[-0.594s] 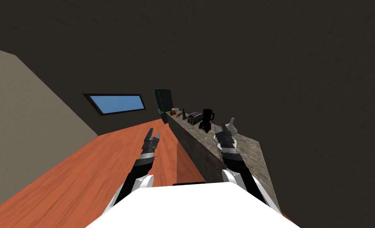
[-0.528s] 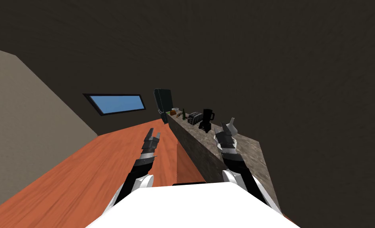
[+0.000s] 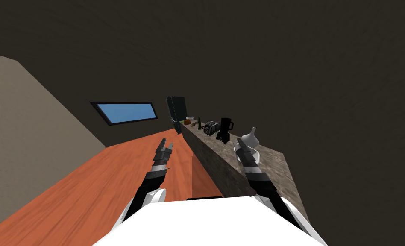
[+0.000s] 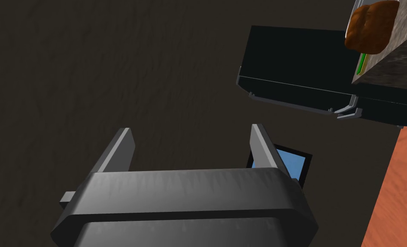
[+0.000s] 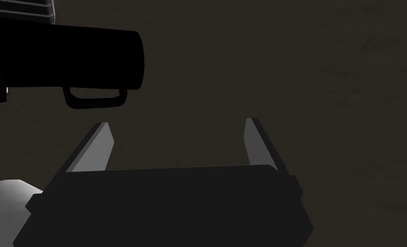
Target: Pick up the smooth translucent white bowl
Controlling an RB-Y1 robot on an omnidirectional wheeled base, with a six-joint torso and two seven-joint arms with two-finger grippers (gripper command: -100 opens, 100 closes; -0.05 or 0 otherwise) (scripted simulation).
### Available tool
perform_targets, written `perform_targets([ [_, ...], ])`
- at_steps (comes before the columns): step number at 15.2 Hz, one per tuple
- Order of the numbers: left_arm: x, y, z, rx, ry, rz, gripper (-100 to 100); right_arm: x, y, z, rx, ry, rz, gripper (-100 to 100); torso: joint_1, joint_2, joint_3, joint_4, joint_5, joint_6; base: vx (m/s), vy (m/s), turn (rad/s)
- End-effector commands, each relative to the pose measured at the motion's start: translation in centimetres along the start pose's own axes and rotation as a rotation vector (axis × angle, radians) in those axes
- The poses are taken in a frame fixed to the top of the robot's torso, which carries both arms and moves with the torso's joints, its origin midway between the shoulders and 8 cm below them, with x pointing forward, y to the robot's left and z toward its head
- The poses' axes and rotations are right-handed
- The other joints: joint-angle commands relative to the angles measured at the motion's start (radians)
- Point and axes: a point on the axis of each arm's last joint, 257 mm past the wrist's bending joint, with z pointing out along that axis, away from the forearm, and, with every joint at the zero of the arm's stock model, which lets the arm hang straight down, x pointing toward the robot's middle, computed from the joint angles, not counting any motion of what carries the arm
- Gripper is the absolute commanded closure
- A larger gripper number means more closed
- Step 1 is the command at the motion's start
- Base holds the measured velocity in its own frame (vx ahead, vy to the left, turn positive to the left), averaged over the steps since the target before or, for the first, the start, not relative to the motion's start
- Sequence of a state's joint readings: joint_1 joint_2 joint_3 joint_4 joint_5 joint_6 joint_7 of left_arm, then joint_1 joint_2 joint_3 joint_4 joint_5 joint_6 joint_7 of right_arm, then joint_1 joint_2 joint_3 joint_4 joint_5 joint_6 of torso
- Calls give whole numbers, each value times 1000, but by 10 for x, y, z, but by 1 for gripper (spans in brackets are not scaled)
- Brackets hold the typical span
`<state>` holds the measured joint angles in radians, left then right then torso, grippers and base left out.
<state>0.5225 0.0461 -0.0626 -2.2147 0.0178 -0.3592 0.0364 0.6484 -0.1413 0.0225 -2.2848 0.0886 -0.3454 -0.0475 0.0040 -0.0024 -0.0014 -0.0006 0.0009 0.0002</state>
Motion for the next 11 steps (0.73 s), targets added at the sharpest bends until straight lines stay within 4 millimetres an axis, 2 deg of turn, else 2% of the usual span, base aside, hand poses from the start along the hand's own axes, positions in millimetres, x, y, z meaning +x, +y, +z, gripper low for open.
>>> perform_targets([
  [1,0,0,0,0,0,0,0,-6,-12,-7,37,19,-45,-100,0,0,0,0,0,0,39,57,-4],
  [2,0,0,0,0,0,0,0,-11,-27,-18,86,40,-100,-100,0,0,0,0,0,0,40,62,2],
  [3,0,0,0,0,0,0,0,-11,-27,-18,86,40,-100,-100,0,0,0,0,0,0,38,64,-3],
  [4,0,0,0,0,0,0,0,-17,-42,-29,134,63,-158,-100,0,0,0,0,0,0,40,70,2],
  [5,0,0,0,0,0,0,0,-18,-43,-31,140,63,-159,-100,0,0,0,0,0,0,39,63,-4],
  [6,0,0,0,0,0,0,0,-25,-57,-43,187,87,-220,-100,0,0,0,0,0,0,59,72,1],
  [7,0,0,0,0,0,0,0,-26,-59,-46,197,87,-221,-100,1,-1,0,0,0,0,69,73,-4],
  [8,0,0,0,0,0,0,0,-35,-73,-59,248,113,-285,-100,1,-1,-1,0,0,0,64,69,-1],
  [10,0,0,0,0,0,0,0,-35,-75,-62,256,113,-285,-100,1,-2,-1,0,0,0,48,59,-1],
  [11,0,0,0,0,0,0,0,-46,-89,-78,313,141,-352,-100,0,-1,-1,0,0,0,47,58,5],
])
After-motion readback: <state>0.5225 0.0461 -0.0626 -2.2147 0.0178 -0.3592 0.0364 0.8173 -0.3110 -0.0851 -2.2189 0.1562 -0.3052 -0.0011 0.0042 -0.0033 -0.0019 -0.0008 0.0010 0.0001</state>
